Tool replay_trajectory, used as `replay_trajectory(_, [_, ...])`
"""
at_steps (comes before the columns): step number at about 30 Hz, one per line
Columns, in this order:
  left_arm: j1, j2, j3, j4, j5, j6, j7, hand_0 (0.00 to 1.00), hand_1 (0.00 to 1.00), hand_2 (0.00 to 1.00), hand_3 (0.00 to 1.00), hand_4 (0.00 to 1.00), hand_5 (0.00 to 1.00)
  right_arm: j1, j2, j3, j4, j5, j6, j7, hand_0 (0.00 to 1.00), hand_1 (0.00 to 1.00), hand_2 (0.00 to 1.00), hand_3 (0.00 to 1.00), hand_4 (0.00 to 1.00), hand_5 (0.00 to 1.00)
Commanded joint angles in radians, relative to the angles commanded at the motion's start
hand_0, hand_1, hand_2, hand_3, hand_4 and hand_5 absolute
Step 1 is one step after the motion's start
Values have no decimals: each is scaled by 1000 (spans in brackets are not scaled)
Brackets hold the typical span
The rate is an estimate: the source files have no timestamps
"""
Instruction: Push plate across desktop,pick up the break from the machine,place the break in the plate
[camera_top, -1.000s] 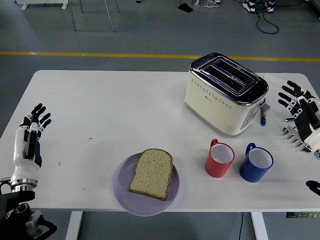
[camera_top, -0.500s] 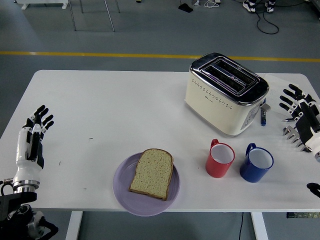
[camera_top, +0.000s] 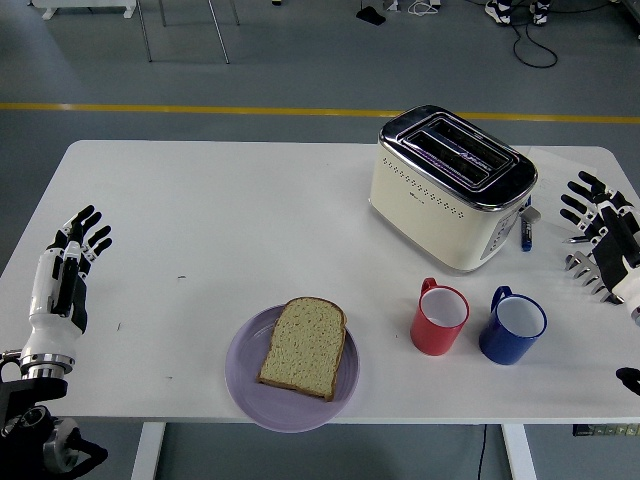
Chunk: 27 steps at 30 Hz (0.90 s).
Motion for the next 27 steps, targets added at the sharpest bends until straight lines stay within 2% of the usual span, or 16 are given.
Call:
replay_trajectory(9, [-2,-1,-30,-23,6,-57,72,811,830,890,848,509,914,4,-1,6,-5,3,9,-4,862,796,808,795,505,595])
replay_trajectory(16, [-1,-1,-49,-38,24,-90,109,812,831,883,845,518,932,5,-1,8,-9,2,24,-10,863,796,807,795,504,594])
replay_trajectory(18, [0,-1,-56,-47,11,-106,126,816,831,882,845,536,964,5,-2,9,-11,1,25,-10,863,794,808,795,504,593])
replay_trajectory(22, [1,1,-67,-62,-12,-136,155,816,831,882,845,536,964,5,-2,10,-12,0,26,-11,863,794,808,795,504,593])
replay_trajectory(27, [4,3,-76,-68,-16,-153,172,821,832,883,846,541,980,5,-3,15,-12,-1,26,-11,861,795,808,794,505,594])
